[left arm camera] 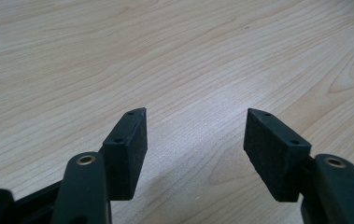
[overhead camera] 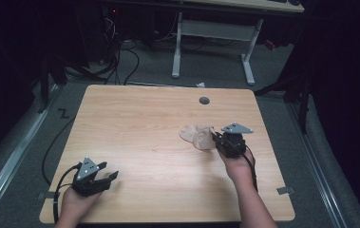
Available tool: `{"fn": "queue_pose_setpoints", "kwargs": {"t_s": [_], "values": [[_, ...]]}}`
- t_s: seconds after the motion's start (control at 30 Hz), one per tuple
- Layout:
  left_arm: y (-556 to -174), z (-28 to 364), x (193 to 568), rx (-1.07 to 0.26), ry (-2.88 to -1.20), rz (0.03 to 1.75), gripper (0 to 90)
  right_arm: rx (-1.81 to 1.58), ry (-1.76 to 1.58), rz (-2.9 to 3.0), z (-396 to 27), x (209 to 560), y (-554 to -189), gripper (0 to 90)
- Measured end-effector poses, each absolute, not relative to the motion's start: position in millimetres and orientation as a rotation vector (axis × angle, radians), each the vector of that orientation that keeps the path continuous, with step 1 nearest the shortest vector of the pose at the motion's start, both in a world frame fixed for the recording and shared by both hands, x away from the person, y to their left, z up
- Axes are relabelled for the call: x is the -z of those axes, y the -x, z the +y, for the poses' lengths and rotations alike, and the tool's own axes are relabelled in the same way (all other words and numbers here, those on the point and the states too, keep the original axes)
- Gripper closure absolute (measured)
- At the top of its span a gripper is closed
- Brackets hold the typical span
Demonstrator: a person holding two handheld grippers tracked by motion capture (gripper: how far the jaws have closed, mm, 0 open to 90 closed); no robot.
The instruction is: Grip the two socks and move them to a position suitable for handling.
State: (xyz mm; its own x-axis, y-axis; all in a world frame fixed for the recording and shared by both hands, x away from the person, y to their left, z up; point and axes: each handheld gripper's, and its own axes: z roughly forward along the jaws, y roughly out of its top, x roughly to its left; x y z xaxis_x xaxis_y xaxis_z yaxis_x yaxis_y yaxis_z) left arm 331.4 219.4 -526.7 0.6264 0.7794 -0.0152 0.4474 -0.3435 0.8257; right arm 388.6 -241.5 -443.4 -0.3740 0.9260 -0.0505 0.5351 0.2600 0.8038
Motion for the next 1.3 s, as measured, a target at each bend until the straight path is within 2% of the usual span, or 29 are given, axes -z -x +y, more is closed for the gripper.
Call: {"fn": "queue_pose_setpoints", "kwargs": {"t_s": [0.7,1.3], "values": [[-330,217,527,-0.487,-1.994,0.956,40.1,-1.079,-1.222,1.968,-242,402,-357,82.9],[-328,218,526,-0.495,-1.988,0.957,40.0,-1.090,-1.117,2.040,-214,398,-349,82.8]]}}
